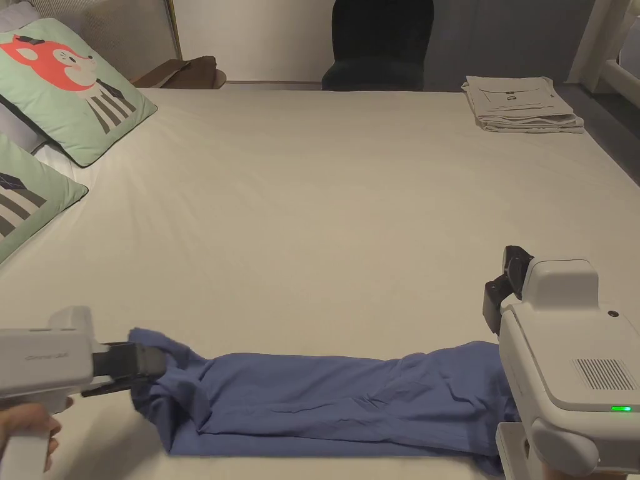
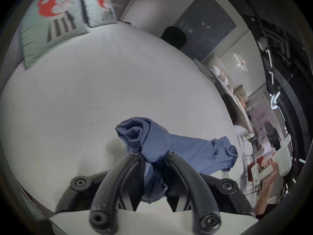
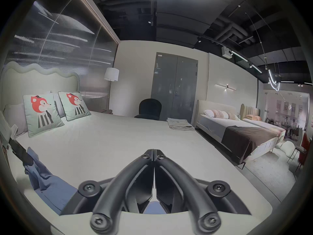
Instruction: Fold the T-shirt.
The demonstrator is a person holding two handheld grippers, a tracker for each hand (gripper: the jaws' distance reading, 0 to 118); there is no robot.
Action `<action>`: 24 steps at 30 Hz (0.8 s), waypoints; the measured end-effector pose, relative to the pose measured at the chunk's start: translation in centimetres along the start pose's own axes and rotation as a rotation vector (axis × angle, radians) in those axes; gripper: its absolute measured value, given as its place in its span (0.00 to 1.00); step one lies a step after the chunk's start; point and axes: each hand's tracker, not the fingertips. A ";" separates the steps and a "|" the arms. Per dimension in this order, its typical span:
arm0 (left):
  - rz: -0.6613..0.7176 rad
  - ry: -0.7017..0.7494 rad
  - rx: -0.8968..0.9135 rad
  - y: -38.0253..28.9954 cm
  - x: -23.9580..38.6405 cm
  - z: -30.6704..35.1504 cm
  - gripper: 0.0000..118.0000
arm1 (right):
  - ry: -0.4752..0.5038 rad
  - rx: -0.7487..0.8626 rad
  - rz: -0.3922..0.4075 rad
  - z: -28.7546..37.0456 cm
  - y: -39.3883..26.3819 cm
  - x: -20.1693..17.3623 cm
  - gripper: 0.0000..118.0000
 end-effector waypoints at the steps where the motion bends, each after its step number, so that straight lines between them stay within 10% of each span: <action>1: -0.022 -0.006 -0.014 0.0 1.4 -0.7 0.09 | 0.000 0.001 -0.001 0.1 0.0 0.1 0.00; 20: -0.303 0.024 -0.204 -6.1 16.1 -14.7 0.12 | -0.058 -0.002 0.001 1.5 -0.3 3.8 0.00; 24: -0.305 0.002 -0.204 -6.3 16.2 -14.5 0.81 | -0.063 -0.006 -0.002 1.6 -0.4 3.9 0.00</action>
